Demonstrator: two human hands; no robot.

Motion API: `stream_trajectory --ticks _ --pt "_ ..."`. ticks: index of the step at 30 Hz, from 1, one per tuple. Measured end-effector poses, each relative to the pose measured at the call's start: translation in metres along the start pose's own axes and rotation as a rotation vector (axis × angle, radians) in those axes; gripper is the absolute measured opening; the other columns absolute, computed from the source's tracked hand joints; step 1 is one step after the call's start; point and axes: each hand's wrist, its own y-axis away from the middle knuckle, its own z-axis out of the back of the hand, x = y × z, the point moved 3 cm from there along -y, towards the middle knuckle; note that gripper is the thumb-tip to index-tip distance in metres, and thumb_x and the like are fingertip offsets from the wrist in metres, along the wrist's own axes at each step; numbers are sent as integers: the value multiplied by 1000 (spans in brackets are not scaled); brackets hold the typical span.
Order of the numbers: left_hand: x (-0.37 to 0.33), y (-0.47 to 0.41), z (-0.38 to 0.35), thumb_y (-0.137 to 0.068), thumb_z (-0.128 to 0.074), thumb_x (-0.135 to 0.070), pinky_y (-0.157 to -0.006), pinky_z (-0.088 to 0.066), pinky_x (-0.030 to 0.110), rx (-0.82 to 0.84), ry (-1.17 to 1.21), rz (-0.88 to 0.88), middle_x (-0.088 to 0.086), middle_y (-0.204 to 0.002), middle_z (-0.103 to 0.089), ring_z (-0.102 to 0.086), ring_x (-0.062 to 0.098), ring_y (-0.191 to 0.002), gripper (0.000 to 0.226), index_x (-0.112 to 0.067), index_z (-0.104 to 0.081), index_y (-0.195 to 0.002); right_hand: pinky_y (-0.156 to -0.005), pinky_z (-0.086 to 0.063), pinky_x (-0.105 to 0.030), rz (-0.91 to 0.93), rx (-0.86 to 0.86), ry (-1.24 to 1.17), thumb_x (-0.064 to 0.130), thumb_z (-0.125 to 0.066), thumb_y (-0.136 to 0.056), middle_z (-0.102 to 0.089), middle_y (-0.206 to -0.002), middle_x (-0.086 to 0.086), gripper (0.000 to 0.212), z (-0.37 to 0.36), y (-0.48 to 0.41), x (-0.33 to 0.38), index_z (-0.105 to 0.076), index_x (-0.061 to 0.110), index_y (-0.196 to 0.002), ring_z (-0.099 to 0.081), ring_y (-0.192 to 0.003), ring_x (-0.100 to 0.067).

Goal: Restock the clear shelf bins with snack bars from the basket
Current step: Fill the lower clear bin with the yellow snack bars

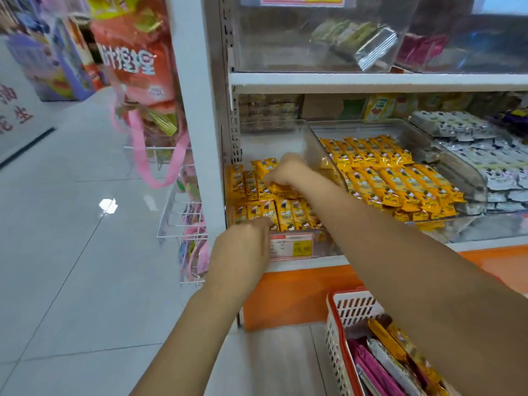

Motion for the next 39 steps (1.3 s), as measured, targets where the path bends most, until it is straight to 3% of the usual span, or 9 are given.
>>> stream_trajectory --ticks 5,10,13,17,21,28,33,36,39 --pt "3 1 -4 -94 -45 -8 -79 -51 38 27 -4 -28 10 -109 -68 -63 30 -98 33 -18 -62 -121 -72 -46 -31 -21 -35 -11 35 -64 -87 -64 -105 -8 32 -39 -27 13 -66 9 -107 -61 -101 -24" --pt "7 4 -5 -94 -44 -8 -84 -50 38 54 5 -55 8 -113 -65 -62 27 -101 35 -20 -60 -123 -103 -40 -37 25 105 -353 18 -42 -99 -51 -135 -19 37 -48 -17 29 -53 0 -130 -48 -126 -33" --pt "6 6 -3 -95 -44 -10 -83 -49 37 42 53 -48 9 -112 -65 -61 27 -99 34 -20 -60 -123 -104 -37 -36 33 145 -570 17 -37 -102 -48 -140 -17 40 -34 6 28 -46 -2 -135 -43 -130 -31" --pt "-2 13 1 -96 -46 -17 -72 -46 30 -81 134 -126 7 -98 -70 -63 23 -87 26 -14 -68 -108 -68 -44 -27 136 47 -599 19 -48 -98 -56 -81 -1 31 0 51 8 -61 1 -119 -53 -89 -20" --pt "-22 23 -4 -93 -42 -24 -67 -41 23 -121 238 -253 4 -88 -70 -60 16 -79 31 -10 -69 -93 -51 -47 -19 282 -63 -504 10 -57 -91 -64 -68 -2 18 31 120 -54 -68 10 -78 -57 -53 -6" --pt "-65 57 -67 -91 -27 -40 -78 -49 38 375 70 -365 7 -102 -69 -63 26 -95 49 -13 -66 -102 -65 -50 -30 119 -18 -242 22 -56 -93 -68 -74 -1 19 19 202 -208 -69 14 -81 -64 -70 -19" --pt "-75 82 -124 -97 -40 -24 -86 -47 35 686 -53 -359 9 -119 -63 -59 26 -104 31 -15 -61 -118 -65 -49 -30 -146 57 37 24 -53 -94 -68 -88 -4 23 -56 191 -327 -66 10 -107 -63 -76 -18" --pt "-82 89 -151 -97 -41 -18 -96 -47 37 791 -106 -339 9 -134 -54 -55 24 -116 36 -15 -51 -131 -78 -51 -32 -259 175 159 23 -52 -95 -62 -111 -10 27 -101 187 -367 -52 12 -119 -61 -102 -24" --pt "-85 89 -171 -99 -38 -11 -115 -27 35 904 -210 -350 6 -155 -25 -26 22 -142 50 -13 -27 -148 -100 -43 -38 -176 244 352 16 -48 -93 -40 -138 -12 42 -135 173 -381 -38 16 -134 -33 -131 -32"
